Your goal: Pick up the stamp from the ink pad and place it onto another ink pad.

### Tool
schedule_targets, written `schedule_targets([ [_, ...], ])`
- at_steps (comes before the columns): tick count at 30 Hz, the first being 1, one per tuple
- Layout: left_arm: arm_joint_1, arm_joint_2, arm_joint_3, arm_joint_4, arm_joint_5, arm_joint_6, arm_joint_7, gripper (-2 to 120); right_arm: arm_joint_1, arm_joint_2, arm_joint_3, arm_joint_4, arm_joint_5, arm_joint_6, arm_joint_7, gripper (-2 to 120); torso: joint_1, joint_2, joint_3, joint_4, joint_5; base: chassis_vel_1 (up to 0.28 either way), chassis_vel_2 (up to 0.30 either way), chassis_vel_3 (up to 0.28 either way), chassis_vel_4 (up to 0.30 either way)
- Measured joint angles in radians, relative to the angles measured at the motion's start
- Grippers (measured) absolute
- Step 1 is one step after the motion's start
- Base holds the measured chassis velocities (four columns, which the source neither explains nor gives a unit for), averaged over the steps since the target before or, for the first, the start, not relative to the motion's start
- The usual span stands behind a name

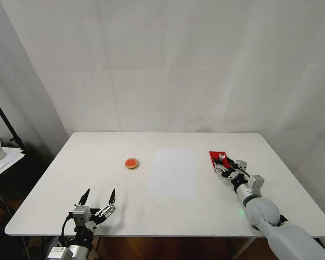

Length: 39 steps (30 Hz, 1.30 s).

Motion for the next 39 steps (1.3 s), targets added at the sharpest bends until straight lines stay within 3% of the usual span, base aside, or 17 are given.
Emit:
schedule_targets([
  [10,0.000,0.000,0.000,0.000,0.000,0.000,0.000,100,0.006,-0.002,-0.007,-0.005,-0.002,0.000,0.005,11,0.000,0.000,0.000,-0.0001,0.0000,0.000,0.000,0.000,0.000],
  [12,0.000,0.000,0.000,0.000,0.000,0.000,0.000,100,0.007,-0.002,-0.008,-0.006,-0.002,0.000,0.005,9,0.000,0.000,0.000,-0.0001,-0.0001,0.000,0.000,0.000,0.000],
  [26,0.000,0.000,0.000,0.000,0.000,0.000,0.000,100,0.008,-0.014,-0.015,-0.001,-0.002,-0.003,0.007,9,0.000,0.000,0.000,0.0000,0.0003,0.000,0.000,0.000,0.000],
  [31,0.000,0.000,0.000,0.000,0.000,0.000,0.000,100,0.069,-0.059,-0.047,0.067,0.005,-0.004,-0.013,9,0.000,0.000,0.000,-0.0003,-0.0003,0.000,0.000,0.000,0.000],
  [36,0.000,0.000,0.000,0.000,0.000,0.000,0.000,100,0.184,-0.097,-0.176,0.103,0.042,0.000,-0.069,9,0.000,0.000,0.000,0.0001,-0.0004,0.000,0.000,0.000,0.000],
  [39,0.000,0.000,0.000,0.000,0.000,0.000,0.000,100,0.286,-0.095,-0.324,0.082,0.053,0.018,-0.124,9,0.000,0.000,0.000,0.0002,-0.0001,0.000,0.000,0.000,0.000],
])
